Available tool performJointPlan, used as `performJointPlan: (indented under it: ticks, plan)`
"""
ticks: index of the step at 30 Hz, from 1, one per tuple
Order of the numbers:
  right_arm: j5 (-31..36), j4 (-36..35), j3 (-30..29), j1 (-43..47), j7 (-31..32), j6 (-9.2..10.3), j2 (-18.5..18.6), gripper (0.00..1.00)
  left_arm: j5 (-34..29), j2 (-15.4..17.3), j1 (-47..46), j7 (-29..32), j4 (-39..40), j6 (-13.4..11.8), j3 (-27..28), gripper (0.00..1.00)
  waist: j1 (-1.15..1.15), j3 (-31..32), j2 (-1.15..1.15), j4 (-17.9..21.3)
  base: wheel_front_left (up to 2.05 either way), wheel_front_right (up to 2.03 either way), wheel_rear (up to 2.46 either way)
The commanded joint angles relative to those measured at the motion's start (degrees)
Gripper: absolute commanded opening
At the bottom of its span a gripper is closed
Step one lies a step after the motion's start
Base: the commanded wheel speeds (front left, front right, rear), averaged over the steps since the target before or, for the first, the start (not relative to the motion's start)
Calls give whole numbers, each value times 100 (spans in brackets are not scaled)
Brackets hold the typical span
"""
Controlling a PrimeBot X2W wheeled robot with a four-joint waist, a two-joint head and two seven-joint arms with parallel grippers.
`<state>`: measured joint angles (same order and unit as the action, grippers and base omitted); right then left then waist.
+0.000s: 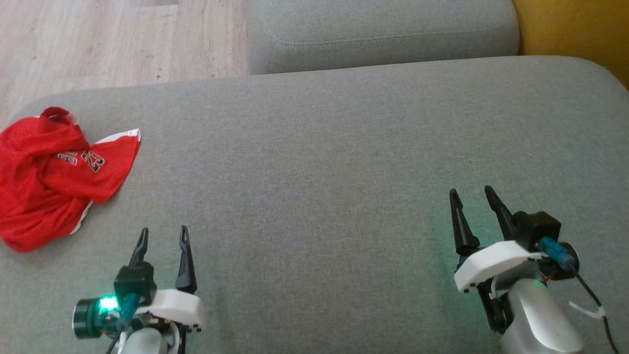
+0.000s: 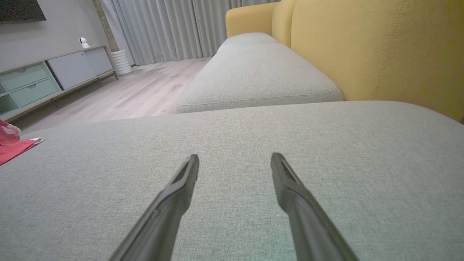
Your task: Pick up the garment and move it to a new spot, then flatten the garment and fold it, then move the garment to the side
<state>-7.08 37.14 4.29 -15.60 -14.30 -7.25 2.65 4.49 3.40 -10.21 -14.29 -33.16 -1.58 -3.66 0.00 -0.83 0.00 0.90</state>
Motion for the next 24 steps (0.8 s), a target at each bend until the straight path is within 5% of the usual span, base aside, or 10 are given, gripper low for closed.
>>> performJointPlan:
  ticks: [1, 12, 24]
  plan:
    - [-22, -139, 114, -72, -70, -24, 23, 100, -4, 52, -130, -71, 158, -16, 198, 100, 0, -5, 0, -6, 0, 0, 0]
    - [-50, -136, 122, -65, -70, -24, 23, 100, -12, -8, -142, -71, 173, 46, 273, 100, 0, -158, 0, -292, 0, 0, 0]
    - [-150, -151, 458, -37, -70, -24, 23, 100, 74, -44, 74, -71, 205, 46, 338, 100, 0, -318, 0, -1889, 0, 0, 0]
